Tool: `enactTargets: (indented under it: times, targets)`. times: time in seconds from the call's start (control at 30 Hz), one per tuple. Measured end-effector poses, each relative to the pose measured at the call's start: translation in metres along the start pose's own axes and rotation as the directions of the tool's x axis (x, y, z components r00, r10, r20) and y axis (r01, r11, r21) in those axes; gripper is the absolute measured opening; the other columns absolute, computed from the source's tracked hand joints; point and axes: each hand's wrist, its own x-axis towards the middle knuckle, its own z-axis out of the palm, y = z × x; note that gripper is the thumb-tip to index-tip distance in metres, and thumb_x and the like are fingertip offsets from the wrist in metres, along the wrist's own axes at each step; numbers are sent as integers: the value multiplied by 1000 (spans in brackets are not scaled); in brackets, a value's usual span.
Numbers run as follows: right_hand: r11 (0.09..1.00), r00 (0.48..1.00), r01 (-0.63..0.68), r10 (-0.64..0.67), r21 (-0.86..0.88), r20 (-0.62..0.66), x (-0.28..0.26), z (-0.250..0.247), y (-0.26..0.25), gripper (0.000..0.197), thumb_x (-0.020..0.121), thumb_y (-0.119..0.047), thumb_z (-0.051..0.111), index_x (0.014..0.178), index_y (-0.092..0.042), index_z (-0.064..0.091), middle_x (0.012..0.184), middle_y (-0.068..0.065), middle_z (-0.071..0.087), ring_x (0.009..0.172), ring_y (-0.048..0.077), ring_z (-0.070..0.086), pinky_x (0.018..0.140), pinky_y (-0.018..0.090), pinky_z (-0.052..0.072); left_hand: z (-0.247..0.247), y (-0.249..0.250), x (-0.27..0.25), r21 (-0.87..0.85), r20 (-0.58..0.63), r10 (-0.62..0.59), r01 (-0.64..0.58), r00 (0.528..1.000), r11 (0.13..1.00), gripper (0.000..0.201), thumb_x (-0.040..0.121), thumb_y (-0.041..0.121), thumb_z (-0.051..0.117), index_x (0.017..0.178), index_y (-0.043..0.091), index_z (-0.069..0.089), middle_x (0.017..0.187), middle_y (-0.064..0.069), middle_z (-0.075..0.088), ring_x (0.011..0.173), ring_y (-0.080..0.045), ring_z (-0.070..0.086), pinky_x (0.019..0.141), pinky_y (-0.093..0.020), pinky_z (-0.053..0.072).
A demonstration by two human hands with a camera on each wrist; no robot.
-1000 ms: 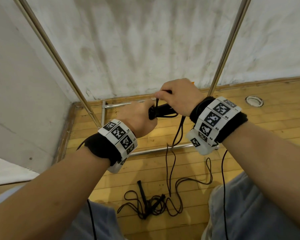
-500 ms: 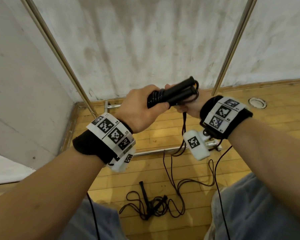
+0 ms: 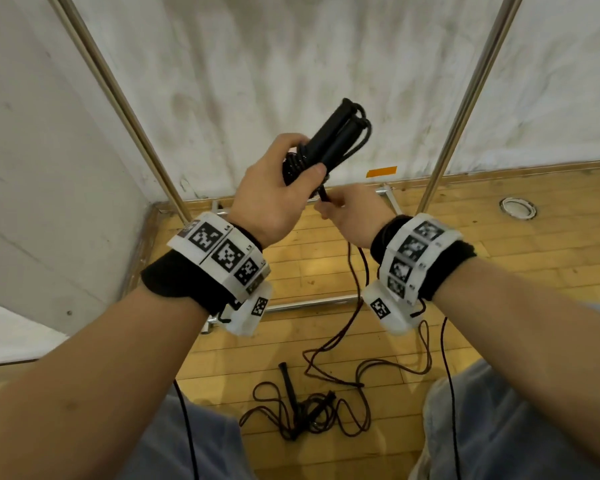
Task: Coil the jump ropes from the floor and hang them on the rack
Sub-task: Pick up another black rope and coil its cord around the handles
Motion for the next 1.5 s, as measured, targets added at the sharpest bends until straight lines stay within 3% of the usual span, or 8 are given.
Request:
enactTargets:
  times: [0.13, 0.3, 0.5, 0.73, 0.97, 1.23, 1.37, 1.5]
  targets:
    - [808, 977, -144, 26, 572, 211, -2, 4, -3, 21, 99, -19, 43, 94, -13, 62, 60, -3, 53, 59, 15, 55, 69, 31, 45, -6, -3, 8, 41, -82, -15, 18, 997, 999, 23, 85, 37, 57, 105, 26, 51, 85, -2, 69, 74, -24, 66, 71, -48, 56]
    - [986, 993, 83, -69, 146, -99, 2, 0, 3, 11, 96, -25, 48, 93, -20, 57, 81, 1, 58, 71, 15, 51, 62, 27, 39, -23, -27, 18, 349, -75, 12, 15, 997, 937, 24, 87, 41, 58, 104, 29, 47, 79, 9, 61, 69, -15, 61, 57, -29, 47]
    - [948, 988, 156, -155, -279, 24, -3, 3, 1, 18, 92, -31, 52, 75, -24, 53, 64, -8, 50, 57, 7, 47, 48, 24, 30, -29, -50, 22, 645, -46, -41, 61, 998, 762, 30, 89, 37, 59, 105, 25, 38, 83, 1, 55, 66, -25, 56, 60, -33, 46]
    - [802, 924, 374, -368, -466, 109, -16, 3, -11, 27, 98, -32, 41, 99, -16, 62, 66, -8, 45, 59, 12, 44, 51, 25, 26, -4, -60, 13, 780, 207, -185, -47, 961, 623, 29, 88, 33, 60, 101, 22, 37, 74, 4, 49, 59, -14, 48, 49, -28, 33]
    - [842, 939, 314, -345, -438, 9, -13, -15, -6, 29, 96, -36, 44, 74, -20, 53, 63, -10, 44, 58, 5, 40, 50, 21, 26, 11, -49, 4, 704, 419, -174, -197, 891, 683, 20, 83, 32, 61, 96, 35, 46, 76, 14, 53, 69, -10, 52, 52, -22, 33]
    - [988, 985, 151, -151, -1, -85, -5, -35, 1, 16, 78, -36, 71, 67, -24, 68, 65, -9, 63, 60, 3, 57, 53, 13, 42, 19, -37, -11, 645, 361, -96, -174, 928, 745, 31, 72, 67, 62, 84, 42, 48, 66, 18, 52, 62, 1, 49, 50, -21, 33]
    - [969, 991, 105, -83, 224, -106, 1, -43, 11, 12, 76, -32, 74, 65, -32, 68, 60, -20, 63, 60, -10, 55, 62, 13, 38, 16, -29, -13, 532, 404, -35, -204, 914, 822, 17, 77, 51, 66, 78, 39, 54, 68, 13, 58, 66, -8, 57, 55, -27, 41]
    - [896, 998, 54, -53, 441, -16, 2, -46, 18, 10, 75, -33, 74, 69, -25, 72, 64, -12, 66, 61, 2, 59, 64, 20, 47, 6, -18, -13, 373, 378, 36, -188, 925, 909, 15, 78, 37, 73, 89, 32, 64, 69, 12, 60, 67, -4, 58, 60, -24, 43]
